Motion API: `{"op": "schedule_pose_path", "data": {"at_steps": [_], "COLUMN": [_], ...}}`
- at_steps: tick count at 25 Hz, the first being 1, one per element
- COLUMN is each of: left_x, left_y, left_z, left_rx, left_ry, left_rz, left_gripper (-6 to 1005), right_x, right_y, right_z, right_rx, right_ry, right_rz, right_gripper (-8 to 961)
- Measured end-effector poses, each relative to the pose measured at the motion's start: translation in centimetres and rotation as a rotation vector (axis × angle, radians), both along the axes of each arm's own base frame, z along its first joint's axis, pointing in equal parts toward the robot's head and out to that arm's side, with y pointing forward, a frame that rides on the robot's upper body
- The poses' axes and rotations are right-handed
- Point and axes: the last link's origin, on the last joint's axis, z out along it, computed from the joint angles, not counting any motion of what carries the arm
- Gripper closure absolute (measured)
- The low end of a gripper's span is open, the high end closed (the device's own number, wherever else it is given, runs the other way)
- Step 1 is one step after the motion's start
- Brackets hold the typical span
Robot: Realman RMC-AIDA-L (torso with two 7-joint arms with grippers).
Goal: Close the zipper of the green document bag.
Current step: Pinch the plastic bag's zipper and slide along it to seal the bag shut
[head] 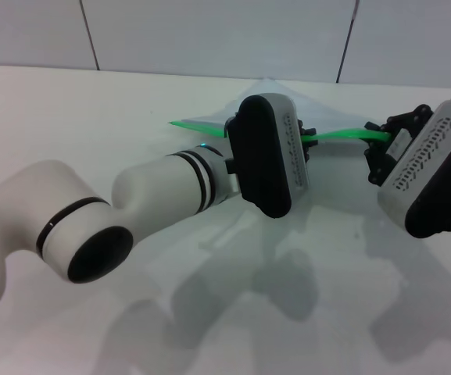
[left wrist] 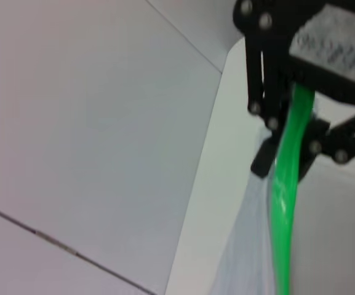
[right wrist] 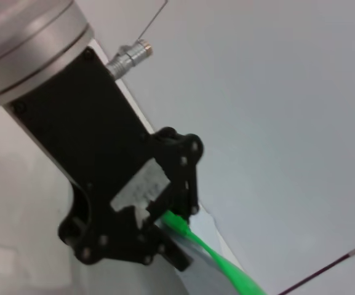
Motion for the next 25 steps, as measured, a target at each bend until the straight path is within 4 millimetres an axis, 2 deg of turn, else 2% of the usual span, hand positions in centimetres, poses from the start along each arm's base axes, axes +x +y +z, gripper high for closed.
{"op": "schedule_pose_path", "data": {"at_steps": [10,20,25], "left_x": [-1.0,0.4,1.1], "left_y": [0.6,0.6,0.4], "left_z": [0.6,0.9,1.0], "left_rx": [0.026,0.049,0.057], "left_ry": [-0.012,-0.062,-0.088], "left_rz": [0.038,-0.011,-0.036], "left_gripper": [925,909,764], "right_x": [0.2,0.2,0.2], "right_y": [0.0,0.1,0.2], "right_z": [0.8,0.6,0.6], "right_rx": [0.025,0.02,0.018], "right_ry": [0.009,0.006,0.005], "right_rz": [-0.007,-0.008,-0.008], "right_gripper": [902,904,904]}}
